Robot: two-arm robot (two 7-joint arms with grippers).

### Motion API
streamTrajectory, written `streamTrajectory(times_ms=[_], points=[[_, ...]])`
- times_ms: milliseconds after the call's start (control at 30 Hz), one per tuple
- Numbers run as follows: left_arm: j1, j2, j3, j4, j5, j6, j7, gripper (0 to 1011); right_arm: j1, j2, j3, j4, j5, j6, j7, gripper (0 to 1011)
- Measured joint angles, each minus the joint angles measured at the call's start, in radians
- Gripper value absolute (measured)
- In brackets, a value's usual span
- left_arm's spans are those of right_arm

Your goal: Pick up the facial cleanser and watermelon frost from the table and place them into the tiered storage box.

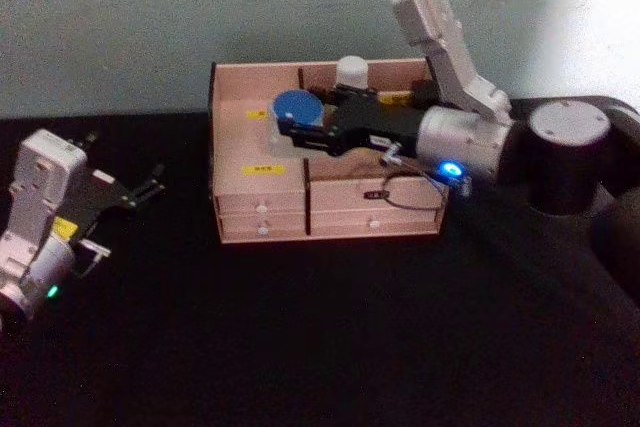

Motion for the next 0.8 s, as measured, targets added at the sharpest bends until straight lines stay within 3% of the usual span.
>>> streamTrajectory(times_ms=[500, 800], points=[[0.000, 0.000, 0.000, 0.000, 0.000, 0.000, 0.000, 1001, 0.139, -0.152, -0.030, 0.263, -0.031, -0.028, 0.016, 719], [0.000, 0.000, 0.000, 0.000, 0.000, 0.000, 0.000, 1001, 0.170, -0.196, -0.030, 0.357, -0.051, -0.030, 0.018, 719]])
